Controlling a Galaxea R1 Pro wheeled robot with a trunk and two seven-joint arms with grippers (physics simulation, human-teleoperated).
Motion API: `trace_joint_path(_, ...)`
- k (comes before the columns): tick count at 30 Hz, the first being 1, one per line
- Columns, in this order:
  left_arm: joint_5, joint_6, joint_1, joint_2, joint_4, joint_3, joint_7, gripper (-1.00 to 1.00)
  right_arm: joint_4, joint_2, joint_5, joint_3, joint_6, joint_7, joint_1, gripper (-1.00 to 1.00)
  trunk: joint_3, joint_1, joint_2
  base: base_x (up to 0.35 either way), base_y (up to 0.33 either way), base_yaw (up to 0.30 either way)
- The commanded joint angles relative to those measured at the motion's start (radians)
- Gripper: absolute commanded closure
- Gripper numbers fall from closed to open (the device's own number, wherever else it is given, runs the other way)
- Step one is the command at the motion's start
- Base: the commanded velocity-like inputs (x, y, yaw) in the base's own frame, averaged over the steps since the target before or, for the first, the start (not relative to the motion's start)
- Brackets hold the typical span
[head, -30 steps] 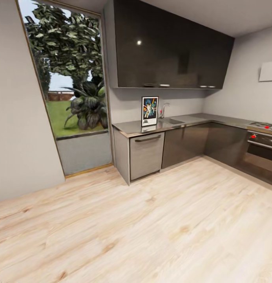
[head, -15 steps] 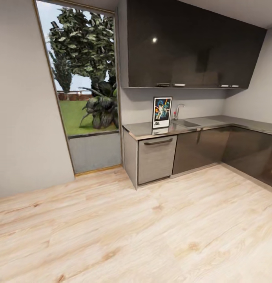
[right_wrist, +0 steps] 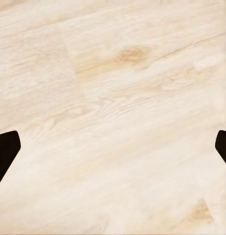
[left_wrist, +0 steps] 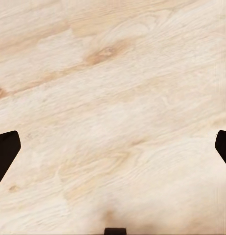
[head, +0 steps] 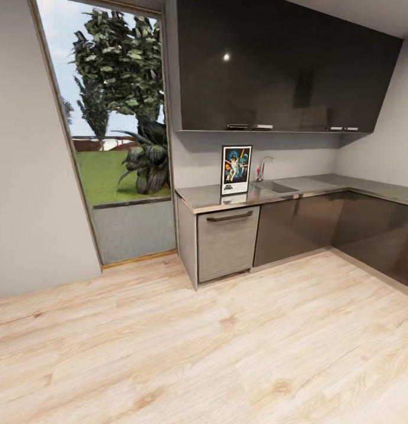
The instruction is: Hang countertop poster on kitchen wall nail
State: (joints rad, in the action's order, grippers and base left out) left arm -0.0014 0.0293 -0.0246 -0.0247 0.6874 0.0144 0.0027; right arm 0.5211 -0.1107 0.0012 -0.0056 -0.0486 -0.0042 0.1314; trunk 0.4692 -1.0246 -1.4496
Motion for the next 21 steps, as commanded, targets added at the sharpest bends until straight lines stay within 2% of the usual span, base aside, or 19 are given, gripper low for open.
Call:
trace_joint_path(1,0.000,0.001,0.000,0.000,0.001,0.001,0.000,-1.00,-0.001,0.000,0.000,-0.001,-0.003,0.000,0.001,-1.00,0.001,0.000,0.000,0.229,-0.264,0.001)
trace_joint_path(21,0.000,0.001,0.000,0.001,0.001,0.000,0.000,-1.00,-0.012,0.000,0.000,0.001,-0.003,0.000,0.001,-1.00,0.001,0.000,0.000,0.229,-0.264,0.000)
